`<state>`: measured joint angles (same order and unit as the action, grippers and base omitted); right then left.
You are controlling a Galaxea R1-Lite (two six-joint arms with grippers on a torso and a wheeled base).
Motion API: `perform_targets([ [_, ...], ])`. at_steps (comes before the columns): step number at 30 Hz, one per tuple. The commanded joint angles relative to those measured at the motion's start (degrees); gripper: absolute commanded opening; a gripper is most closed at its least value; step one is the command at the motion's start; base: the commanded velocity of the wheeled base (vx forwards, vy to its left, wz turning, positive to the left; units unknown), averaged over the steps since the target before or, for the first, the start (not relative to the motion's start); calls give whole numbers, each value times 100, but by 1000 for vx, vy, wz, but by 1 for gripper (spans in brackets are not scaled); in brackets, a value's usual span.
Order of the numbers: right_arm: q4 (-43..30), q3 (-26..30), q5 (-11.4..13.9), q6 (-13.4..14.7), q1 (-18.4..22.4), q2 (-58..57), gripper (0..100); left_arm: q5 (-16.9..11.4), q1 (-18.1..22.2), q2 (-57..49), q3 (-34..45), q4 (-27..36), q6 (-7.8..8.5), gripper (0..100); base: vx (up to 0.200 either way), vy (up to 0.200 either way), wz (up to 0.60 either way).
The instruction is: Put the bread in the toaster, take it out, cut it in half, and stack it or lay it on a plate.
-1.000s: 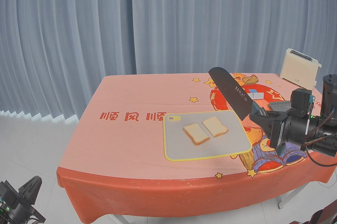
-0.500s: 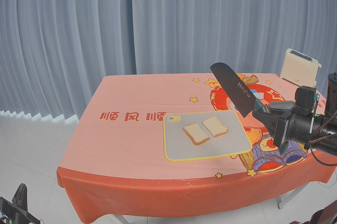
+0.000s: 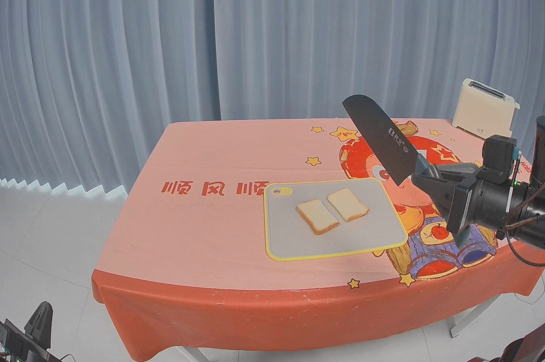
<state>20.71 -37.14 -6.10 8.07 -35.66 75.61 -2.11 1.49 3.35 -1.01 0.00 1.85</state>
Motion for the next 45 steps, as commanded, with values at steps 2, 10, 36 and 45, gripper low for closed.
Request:
perform_targets([
  [2, 3, -3, 3, 2, 15, -2, 0, 53, -210, -239, 101, -18, -36, 0, 0, 0, 0],
  [10, 3, -38, -6, 2, 33, -28, 0, 264, -184, -265, 101, -18, -203, 0, 0, 0, 0],
  [36, 12, -399, -586, 63, 296, 358, 0, 264, -184, -265, 101, -9, -194, 0, 0, 0, 0],
  [45, 12, -742, -621, 125, 665, 525, 0, 264, -184, -265, 101, -9, -194, 0, 0, 0, 0],
])
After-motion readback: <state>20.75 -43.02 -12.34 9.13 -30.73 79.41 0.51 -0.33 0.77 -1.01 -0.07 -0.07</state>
